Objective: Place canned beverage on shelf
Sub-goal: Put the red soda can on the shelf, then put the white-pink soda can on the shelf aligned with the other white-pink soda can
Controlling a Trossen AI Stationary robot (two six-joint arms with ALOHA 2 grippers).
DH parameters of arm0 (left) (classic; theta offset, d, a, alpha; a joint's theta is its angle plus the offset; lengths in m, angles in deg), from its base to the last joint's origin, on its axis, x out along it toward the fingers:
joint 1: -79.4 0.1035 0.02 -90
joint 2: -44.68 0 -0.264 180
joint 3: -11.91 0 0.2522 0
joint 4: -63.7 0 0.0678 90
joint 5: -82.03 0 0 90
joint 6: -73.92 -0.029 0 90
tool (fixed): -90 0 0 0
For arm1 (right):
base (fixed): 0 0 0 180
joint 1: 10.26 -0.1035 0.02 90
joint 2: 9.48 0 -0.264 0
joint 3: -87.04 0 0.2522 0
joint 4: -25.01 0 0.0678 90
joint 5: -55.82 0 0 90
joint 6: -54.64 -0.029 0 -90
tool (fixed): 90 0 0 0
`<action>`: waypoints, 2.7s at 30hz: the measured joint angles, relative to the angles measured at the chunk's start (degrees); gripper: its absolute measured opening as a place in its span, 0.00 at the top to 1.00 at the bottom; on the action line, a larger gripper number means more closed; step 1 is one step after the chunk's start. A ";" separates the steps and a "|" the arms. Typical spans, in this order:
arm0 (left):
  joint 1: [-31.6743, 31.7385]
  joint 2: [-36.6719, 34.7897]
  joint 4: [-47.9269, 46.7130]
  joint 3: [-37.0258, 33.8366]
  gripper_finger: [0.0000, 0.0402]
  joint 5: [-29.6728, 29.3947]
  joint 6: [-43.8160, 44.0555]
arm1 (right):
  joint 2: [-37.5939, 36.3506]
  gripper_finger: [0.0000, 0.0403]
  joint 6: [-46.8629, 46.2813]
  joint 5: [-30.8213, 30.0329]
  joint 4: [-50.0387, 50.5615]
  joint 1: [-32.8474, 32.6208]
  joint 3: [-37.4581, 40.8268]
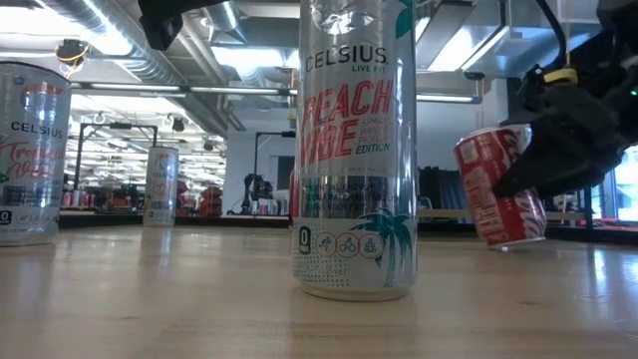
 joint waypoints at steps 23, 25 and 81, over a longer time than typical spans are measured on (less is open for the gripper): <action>0.03 0.00 0.13 0.00 0.48 -0.61 -0.04 | -0.37 0.03 3.86 8.26 3.03 -0.69 -0.83; 0.03 0.00 0.12 0.00 0.48 -0.61 -0.41 | -1.01 0.05 3.85 11.46 6.49 -0.69 -2.91; -3.02 35.65 14.54 7.38 0.48 13.35 -3.48 | 30.14 0.16 31.20 11.14 -27.71 -6.70 -31.20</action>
